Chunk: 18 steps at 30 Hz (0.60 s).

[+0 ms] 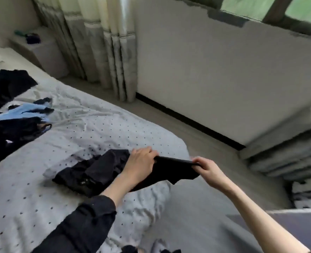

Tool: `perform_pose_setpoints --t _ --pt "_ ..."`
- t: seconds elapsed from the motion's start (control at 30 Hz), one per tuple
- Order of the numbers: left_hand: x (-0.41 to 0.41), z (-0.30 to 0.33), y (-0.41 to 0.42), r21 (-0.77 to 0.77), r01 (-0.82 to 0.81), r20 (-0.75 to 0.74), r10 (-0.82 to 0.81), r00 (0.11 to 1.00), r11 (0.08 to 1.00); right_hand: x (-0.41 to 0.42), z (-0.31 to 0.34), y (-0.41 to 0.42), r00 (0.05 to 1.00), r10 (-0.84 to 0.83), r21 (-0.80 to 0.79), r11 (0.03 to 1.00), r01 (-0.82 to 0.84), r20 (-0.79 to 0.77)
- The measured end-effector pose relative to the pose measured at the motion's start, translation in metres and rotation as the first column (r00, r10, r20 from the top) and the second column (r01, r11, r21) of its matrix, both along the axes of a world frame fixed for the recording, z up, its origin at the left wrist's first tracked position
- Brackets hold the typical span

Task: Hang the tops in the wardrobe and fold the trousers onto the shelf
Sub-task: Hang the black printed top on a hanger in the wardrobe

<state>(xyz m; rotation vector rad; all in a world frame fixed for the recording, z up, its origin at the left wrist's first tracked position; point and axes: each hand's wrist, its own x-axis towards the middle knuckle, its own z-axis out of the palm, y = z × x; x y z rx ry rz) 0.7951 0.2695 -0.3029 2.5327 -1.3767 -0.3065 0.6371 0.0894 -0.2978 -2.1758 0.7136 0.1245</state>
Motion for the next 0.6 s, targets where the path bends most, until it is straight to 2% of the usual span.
perform_pose_setpoints --t 0.1,0.17,0.23,0.33,0.4,0.43,0.5,0.57,0.6 --pt "-0.041 0.025 -0.070 -0.070 0.132 -0.114 -0.139 0.984 0.989 -0.067 0.015 -0.038 0.966 -0.252 -0.050 0.966 0.255 0.057" --pt "-0.076 0.038 -0.112 -0.111 0.193 -0.236 -0.214 0.948 0.975 -0.112 0.026 -0.060 0.894 -0.434 -0.087 0.892 0.444 0.110" --pt "-0.104 0.051 -0.144 -0.155 0.205 -0.348 -0.247 0.904 0.966 -0.144 0.035 -0.073 0.806 -0.564 -0.098 0.805 0.585 0.178" --pt "-0.152 0.071 -0.195 -0.180 0.222 -0.547 -0.286 0.787 0.958 -0.195 0.050 -0.081 0.578 -0.768 -0.049 0.590 0.806 0.277" --pt "-0.186 0.082 -0.229 -0.145 0.247 -0.700 -0.275 0.659 0.958 -0.231 0.058 -0.078 0.399 -0.860 -0.022 0.414 0.910 0.319" --pt "-0.203 0.086 -0.242 -0.119 0.258 -0.762 -0.255 0.595 0.959 -0.247 0.060 -0.073 0.342 -0.886 -0.011 0.356 0.934 0.313" --pt "-0.228 0.094 -0.260 -0.086 0.265 -0.877 -0.199 0.437 0.961 -0.270 0.060 -0.059 0.311 -0.914 0.008 0.324 0.946 0.259" --pt "-0.263 0.109 -0.276 -0.071 0.308 -0.954 -0.155 0.256 0.949 -0.296 0.061 -0.041 0.241 -0.943 0.038 0.256 0.966 0.232" --pt "-0.268 0.113 -0.277 -0.071 0.279 -0.976 -0.125 0.180 0.958 -0.295 0.059 -0.035 0.243 -0.945 0.047 0.259 0.965 0.221"
